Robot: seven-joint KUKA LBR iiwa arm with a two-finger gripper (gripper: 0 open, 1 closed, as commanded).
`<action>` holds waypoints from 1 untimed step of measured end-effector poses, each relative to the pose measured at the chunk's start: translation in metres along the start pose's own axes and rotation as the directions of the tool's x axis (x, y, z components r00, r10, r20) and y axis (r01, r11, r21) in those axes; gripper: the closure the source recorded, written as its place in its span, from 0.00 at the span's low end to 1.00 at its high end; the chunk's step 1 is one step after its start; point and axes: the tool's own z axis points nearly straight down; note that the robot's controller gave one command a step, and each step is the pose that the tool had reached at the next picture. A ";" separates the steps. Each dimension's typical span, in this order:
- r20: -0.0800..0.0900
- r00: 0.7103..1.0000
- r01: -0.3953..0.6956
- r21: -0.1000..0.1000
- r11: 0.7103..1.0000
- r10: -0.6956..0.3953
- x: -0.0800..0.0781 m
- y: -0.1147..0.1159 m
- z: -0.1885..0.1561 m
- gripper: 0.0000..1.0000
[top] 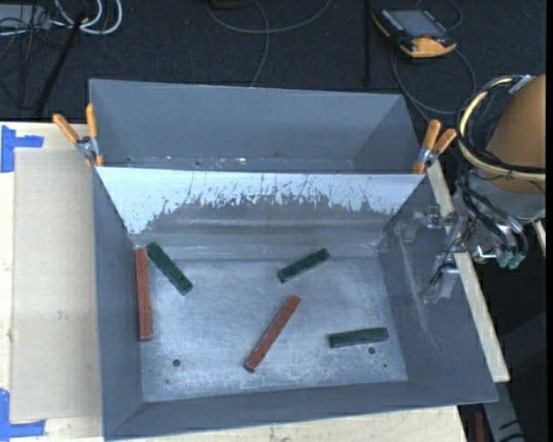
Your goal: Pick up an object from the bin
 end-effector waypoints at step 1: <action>-0.003 0.997 -0.075 -0.002 0.997 0.075 0.040 0.020 0.096 0.00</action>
Offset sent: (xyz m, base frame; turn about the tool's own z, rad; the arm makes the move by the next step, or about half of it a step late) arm -0.0377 0.0190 -0.0905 0.0745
